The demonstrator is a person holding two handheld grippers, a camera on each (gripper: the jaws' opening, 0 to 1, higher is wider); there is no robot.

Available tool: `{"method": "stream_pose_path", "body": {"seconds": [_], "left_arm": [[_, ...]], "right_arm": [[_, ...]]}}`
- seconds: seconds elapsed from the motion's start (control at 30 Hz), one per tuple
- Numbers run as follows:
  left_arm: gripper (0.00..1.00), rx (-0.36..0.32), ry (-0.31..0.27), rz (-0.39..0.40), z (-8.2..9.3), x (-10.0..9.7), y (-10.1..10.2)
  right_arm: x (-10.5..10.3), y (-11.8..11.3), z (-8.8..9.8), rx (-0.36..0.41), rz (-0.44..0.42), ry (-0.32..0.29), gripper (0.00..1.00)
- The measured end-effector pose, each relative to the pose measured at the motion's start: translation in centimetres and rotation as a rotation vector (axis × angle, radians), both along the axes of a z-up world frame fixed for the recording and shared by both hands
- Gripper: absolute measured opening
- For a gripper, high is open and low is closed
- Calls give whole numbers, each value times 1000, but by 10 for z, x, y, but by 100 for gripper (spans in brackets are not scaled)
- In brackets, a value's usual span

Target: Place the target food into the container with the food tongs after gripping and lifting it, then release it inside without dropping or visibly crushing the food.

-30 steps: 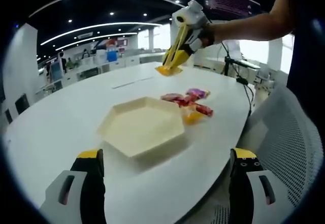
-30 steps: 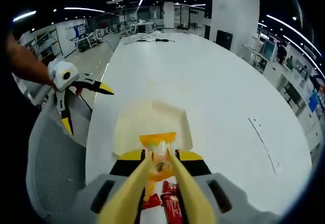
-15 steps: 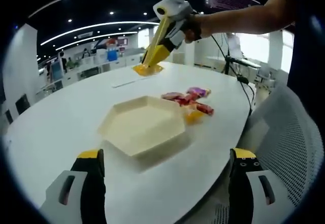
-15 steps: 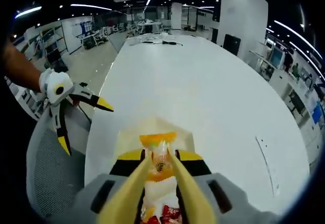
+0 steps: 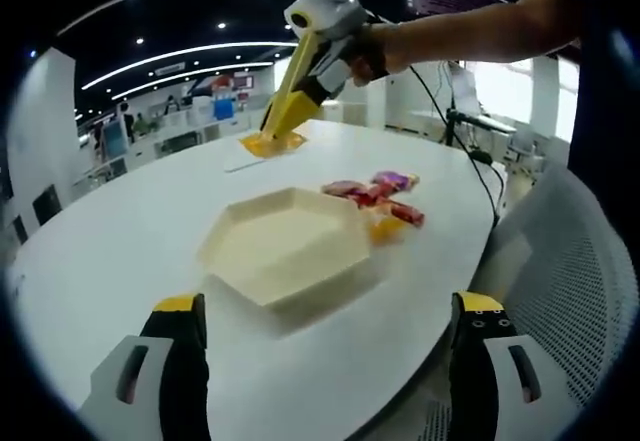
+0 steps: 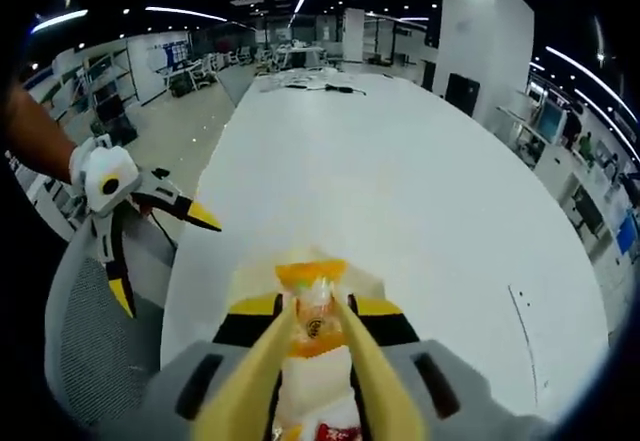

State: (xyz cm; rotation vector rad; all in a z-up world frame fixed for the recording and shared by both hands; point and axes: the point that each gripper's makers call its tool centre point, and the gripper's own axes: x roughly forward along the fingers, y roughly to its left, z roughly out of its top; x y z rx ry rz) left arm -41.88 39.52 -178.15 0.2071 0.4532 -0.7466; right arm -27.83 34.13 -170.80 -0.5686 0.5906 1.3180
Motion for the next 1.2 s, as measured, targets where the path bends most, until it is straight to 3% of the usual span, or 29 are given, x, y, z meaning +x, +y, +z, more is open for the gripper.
{"method": "stream_pose_path", "body": {"seconds": [0.07,0.73,1.2], "left_arm": [[97,0,0,-2,0,0,-1],[98,-4,4,0,0,0,1],[98,-4,10,6,-1,1,2]], "right_arm": [[-1,1,2,19,-4,27,26],[0,-3,12,33,-4,-1,26],[-9,-27,19,48,-13,-2,26]]}}
